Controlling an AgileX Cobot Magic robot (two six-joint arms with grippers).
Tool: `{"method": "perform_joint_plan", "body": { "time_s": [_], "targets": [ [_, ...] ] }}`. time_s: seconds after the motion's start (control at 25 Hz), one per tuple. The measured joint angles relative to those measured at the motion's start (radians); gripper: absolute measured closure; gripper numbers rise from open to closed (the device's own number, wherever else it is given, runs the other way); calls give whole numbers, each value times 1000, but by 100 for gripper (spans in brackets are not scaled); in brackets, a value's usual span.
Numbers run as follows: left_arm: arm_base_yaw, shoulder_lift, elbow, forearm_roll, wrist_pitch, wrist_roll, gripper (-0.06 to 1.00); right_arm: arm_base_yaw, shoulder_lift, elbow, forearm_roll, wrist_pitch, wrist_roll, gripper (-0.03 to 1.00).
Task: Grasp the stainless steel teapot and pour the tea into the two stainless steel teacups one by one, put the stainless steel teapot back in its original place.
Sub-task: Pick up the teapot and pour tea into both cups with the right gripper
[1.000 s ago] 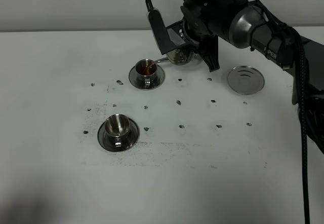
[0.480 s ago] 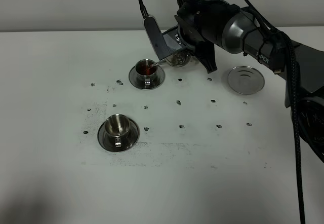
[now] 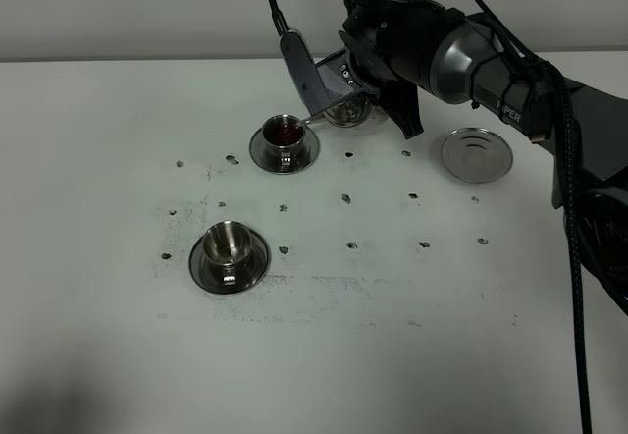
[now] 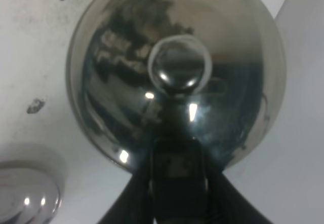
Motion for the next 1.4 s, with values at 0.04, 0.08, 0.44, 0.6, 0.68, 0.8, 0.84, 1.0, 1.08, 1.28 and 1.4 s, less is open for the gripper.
{"method": "perform_joint_plan", "body": {
  "time_s": [0.04, 0.08, 0.44, 0.6, 0.68, 0.8, 0.84, 1.0, 1.08, 1.28, 1.4],
  "targets": [
    [0, 0, 0, 0, 0, 0, 31, 0, 0, 0, -6, -1, 0, 76],
    [0, 0, 0, 0, 0, 0, 31, 0, 0, 0, -10, -2, 0, 76],
    [0, 0, 0, 0, 0, 0, 31, 0, 0, 0, -15, -5, 1, 76],
    [0, 0, 0, 0, 0, 0, 31, 0, 0, 0, -9, -5, 1, 76],
    [0, 0, 0, 0, 0, 0, 31, 0, 0, 0, 11, -5, 1, 76],
    [0, 0, 0, 0, 0, 0, 31, -1, 0, 0, 41, -3, 1, 76],
    [0, 0, 0, 0, 0, 0, 31, -2, 0, 0, 54, -1, 3, 76],
    [0, 0, 0, 0, 0, 0, 31, -13, -5, 0, 89, 2, 22, 76],
    [0, 0, 0, 0, 0, 0, 31, -21, -16, 0, 107, 6, 30, 76],
    [0, 0, 0, 0, 0, 0, 31, -53, -49, 0, 198, 40, 39, 76],
    [0, 0, 0, 0, 0, 0, 31, -74, -51, 0, 268, 66, 42, 76]
  ]
}}
